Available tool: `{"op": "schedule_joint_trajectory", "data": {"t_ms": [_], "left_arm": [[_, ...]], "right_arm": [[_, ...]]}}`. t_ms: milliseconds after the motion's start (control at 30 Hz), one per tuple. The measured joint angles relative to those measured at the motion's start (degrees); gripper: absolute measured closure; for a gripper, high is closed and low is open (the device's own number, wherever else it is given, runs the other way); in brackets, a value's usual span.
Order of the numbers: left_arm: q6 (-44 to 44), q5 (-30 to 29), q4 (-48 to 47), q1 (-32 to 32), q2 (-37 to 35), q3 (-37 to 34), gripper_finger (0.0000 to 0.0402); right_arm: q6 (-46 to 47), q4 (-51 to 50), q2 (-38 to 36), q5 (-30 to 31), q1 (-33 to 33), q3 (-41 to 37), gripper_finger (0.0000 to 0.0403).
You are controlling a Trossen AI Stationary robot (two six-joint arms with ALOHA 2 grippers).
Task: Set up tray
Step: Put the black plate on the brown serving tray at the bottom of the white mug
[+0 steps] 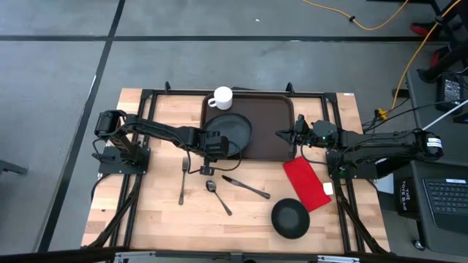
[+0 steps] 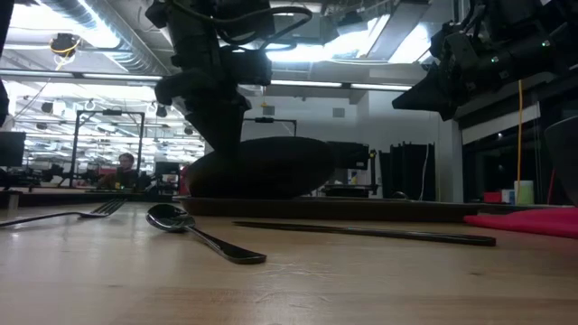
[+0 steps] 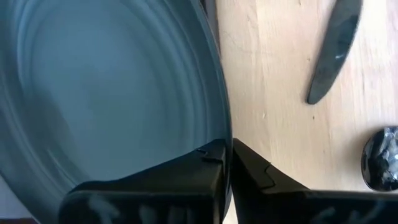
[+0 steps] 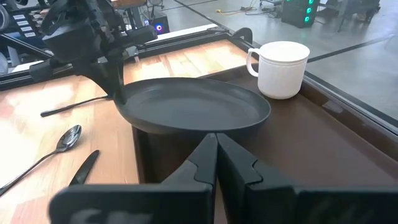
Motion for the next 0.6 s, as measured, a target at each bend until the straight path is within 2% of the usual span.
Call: {"op": "schedule_joint_trajectory", "data": {"t_ms": [367, 600], "left_arm": [[-1.37, 0.65, 0.0, 1.47, -0.04, 0.0, 0.0394], [-1.67, -0.18, 0.07, 1.45, -0.04, -0.02, 0.0352]], "right_arm": [[0.65, -0.01, 0.0, -0.05, 0.02, 0.0, 0.0389], [0.65, -0.01, 0.0, -0.07, 0.01, 0.0, 0.0389]]}}
